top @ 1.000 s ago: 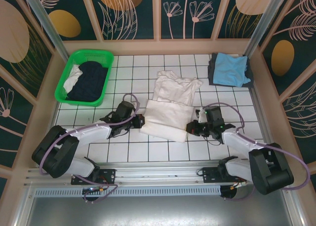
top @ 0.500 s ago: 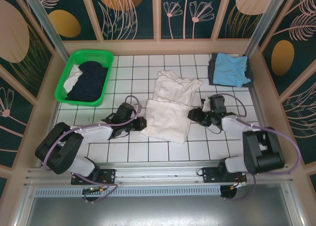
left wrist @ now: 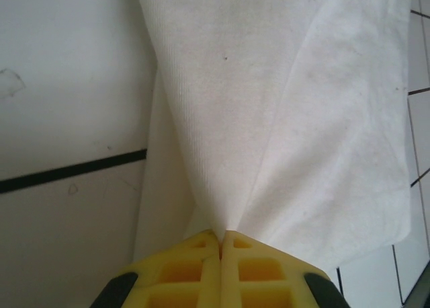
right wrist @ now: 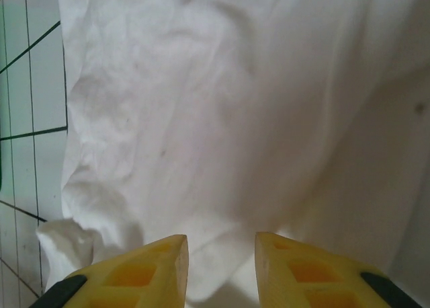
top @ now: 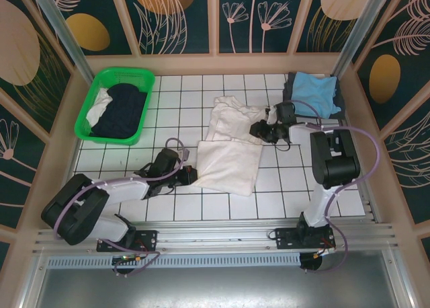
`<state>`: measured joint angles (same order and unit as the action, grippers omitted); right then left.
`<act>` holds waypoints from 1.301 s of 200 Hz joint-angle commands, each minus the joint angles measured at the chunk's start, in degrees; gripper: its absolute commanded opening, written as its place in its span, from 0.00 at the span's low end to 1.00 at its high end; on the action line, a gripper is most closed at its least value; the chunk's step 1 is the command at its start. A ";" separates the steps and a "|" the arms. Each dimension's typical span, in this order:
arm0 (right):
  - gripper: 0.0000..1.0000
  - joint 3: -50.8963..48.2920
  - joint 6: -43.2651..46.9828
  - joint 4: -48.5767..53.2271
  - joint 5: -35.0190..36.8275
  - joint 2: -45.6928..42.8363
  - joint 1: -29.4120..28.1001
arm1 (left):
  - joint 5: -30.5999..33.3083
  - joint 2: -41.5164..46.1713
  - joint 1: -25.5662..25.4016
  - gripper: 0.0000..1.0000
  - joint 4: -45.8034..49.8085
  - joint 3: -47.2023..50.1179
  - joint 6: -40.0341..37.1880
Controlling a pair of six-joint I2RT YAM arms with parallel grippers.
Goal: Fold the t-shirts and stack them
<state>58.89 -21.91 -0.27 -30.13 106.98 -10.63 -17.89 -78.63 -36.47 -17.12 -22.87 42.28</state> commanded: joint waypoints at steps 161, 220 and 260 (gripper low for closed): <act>0.45 2.56 0.97 9.09 13.14 -7.44 -4.50 | 22.45 -46.48 3.29 0.76 32.53 -69.85 -17.13; 0.47 4.59 1.97 7.69 14.41 -1.03 -4.15 | 16.74 -62.25 6.63 0.47 37.33 -87.83 -17.88; 0.44 12.27 4.62 10.55 15.42 4.45 -4.24 | 14.73 -57.19 8.37 0.10 32.13 -78.03 -15.93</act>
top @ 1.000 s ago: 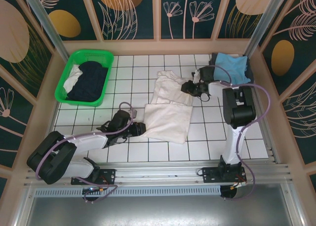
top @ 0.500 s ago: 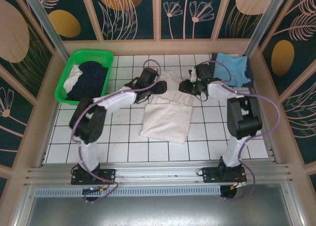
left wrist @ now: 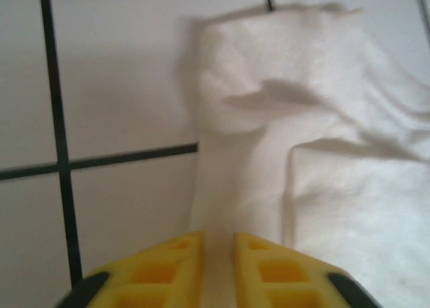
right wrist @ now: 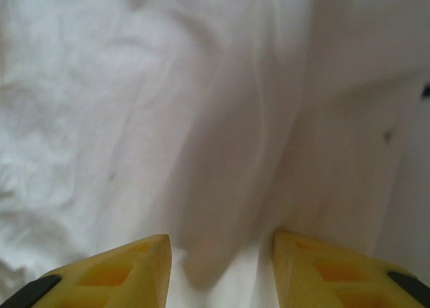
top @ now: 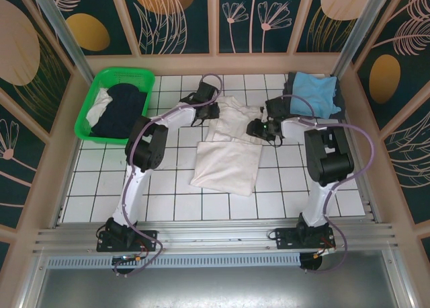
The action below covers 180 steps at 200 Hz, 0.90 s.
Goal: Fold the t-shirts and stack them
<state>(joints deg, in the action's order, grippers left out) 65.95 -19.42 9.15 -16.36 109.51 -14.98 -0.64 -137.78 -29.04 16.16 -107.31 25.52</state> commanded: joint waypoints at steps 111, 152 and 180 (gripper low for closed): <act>0.45 29.44 9.08 10.88 -0.70 17.79 -0.46 | 2.55 15.36 2.05 0.00 -2.80 21.25 2.28; 0.47 36.31 11.49 18.58 3.58 14.80 -2.62 | 1.87 20.44 2.05 0.32 -3.05 24.09 2.85; 0.52 20.74 7.34 14.94 8.79 1.70 -3.36 | 1.64 29.14 2.07 0.62 -5.17 30.47 3.43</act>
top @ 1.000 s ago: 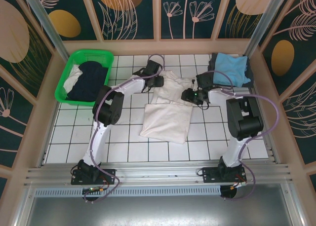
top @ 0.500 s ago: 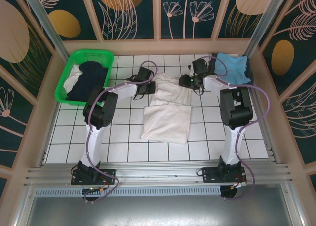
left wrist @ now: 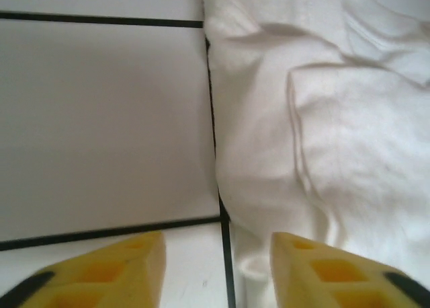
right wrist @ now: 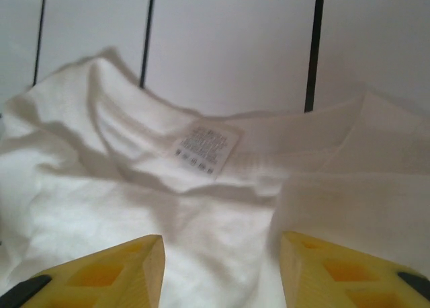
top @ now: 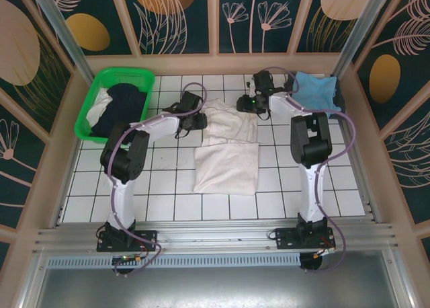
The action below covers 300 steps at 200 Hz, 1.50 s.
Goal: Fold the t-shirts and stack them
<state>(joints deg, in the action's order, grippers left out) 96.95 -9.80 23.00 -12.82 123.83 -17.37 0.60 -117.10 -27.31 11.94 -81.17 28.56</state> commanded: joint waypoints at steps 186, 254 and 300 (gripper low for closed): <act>0.62 -66.74 -34.07 -2.14 9.23 -53.62 -26.23 | -8.12 37.51 -21.36 0.69 -12.77 49.49 19.11; 0.61 -64.97 -36.16 4.22 16.54 -50.64 -31.13 | -9.30 35.43 -21.90 0.49 -11.77 53.17 19.98; 0.29 -64.28 -35.10 0.62 13.92 -49.10 -32.02 | -9.84 37.59 -21.94 0.10 -12.61 50.86 19.14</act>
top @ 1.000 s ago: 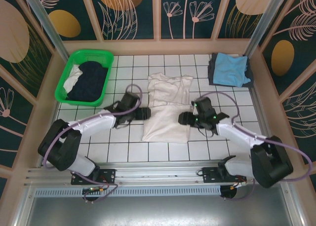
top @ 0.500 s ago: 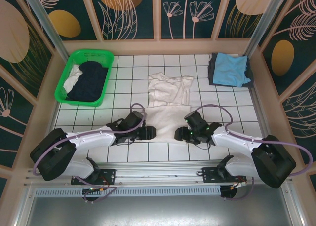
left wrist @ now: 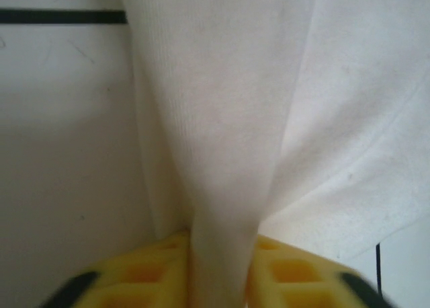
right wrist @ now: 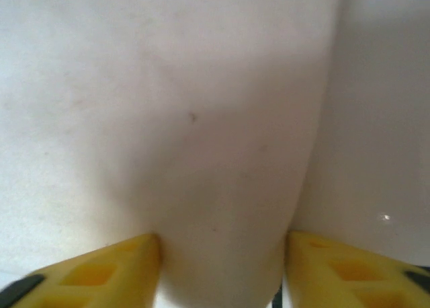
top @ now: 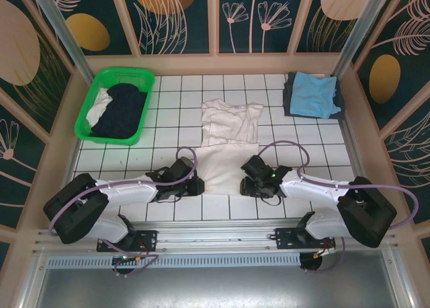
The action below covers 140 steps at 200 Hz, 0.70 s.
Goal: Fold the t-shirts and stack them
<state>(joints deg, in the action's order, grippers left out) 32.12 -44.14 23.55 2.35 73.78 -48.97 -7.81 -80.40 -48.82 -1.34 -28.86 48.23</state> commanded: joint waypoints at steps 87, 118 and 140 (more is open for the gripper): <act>0.00 17.73 10.73 9.29 1.28 -8.43 12.86 | 9.97 2.15 0.11 0.00 12.95 -23.99 -8.04; 0.00 26.34 16.24 8.87 -0.26 -4.37 19.08 | 11.37 -4.39 3.00 0.00 15.66 -35.82 -12.31; 0.00 31.65 19.47 6.27 -4.64 0.50 24.35 | 8.32 -9.24 7.14 0.00 15.82 -42.08 -13.63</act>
<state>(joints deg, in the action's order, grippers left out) 58.41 -30.44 31.22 1.10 69.87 -29.30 0.73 -85.01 -45.45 11.70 -65.80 38.50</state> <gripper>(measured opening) 0.052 0.053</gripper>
